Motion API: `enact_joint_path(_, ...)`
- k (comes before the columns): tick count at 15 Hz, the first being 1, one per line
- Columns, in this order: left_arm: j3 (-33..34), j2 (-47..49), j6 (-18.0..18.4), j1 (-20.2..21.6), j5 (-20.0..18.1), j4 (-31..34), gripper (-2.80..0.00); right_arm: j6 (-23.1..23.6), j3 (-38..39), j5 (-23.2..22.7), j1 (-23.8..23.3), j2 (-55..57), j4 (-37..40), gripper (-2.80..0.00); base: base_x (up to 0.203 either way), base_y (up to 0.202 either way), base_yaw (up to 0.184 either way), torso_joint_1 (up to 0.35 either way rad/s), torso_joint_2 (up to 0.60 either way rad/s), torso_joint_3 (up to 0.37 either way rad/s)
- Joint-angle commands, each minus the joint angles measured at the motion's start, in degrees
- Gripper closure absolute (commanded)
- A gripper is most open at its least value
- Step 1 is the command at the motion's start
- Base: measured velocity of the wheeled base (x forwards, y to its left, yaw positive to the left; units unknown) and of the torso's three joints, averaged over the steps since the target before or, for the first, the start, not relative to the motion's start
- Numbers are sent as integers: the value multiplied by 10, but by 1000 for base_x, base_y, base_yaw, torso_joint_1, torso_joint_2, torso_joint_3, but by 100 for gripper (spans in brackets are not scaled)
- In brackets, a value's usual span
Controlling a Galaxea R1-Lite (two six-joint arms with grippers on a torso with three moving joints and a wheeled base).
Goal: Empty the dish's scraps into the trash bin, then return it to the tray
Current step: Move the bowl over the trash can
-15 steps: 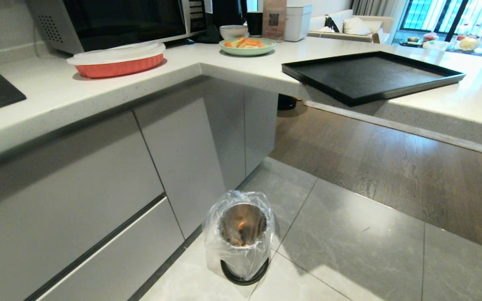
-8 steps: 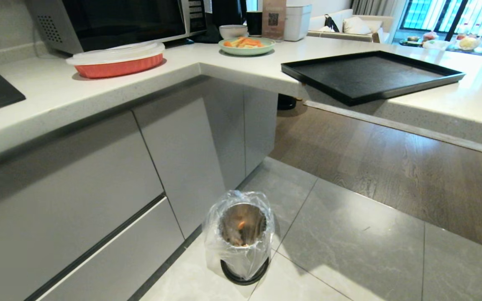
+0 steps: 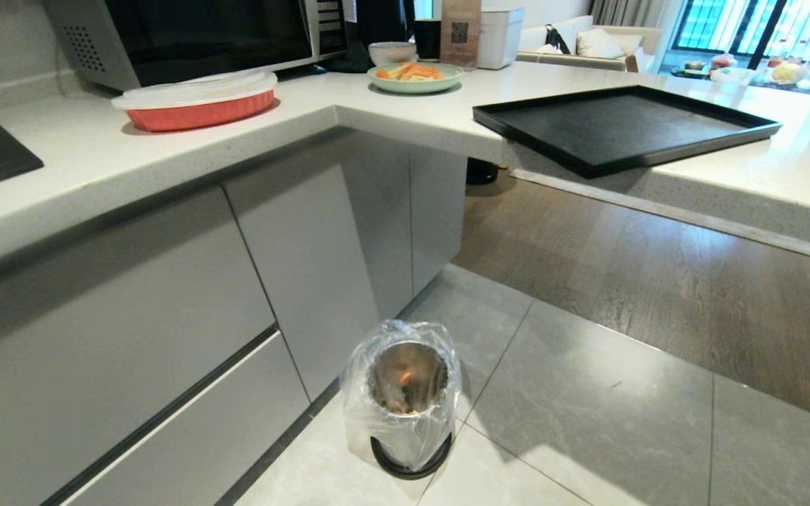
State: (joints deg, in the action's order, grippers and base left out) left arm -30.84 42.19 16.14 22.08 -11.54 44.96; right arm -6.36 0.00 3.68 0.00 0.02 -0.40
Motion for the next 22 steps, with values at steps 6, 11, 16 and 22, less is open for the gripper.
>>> enact_joint_path(6, -2, -4, 4, 0, -6, 0, 0, -1, 0, 0, 0, 0, 0, 0, 0, 0, 0, 0, 0, 0)
enact_joint_path(11, 0, -4, 4, 0, -19, 0, 0, -1, 0, 0, 0, 0, 0, 0, 0, 0, 0, 0, 0, 0)
enact_joint_path(16, -2, -4, 4, 2, -24, 0, 0, -1, 0, 0, 0, 0, 0, 0, 0, 0, 0, 0, 0, 0)
enact_joint_path(22, -2, -4, 6, 2, -26, 3, 0, -1, 0, 0, 0, 0, 0, 0, 0, 0, 0, -1, 0, -35)
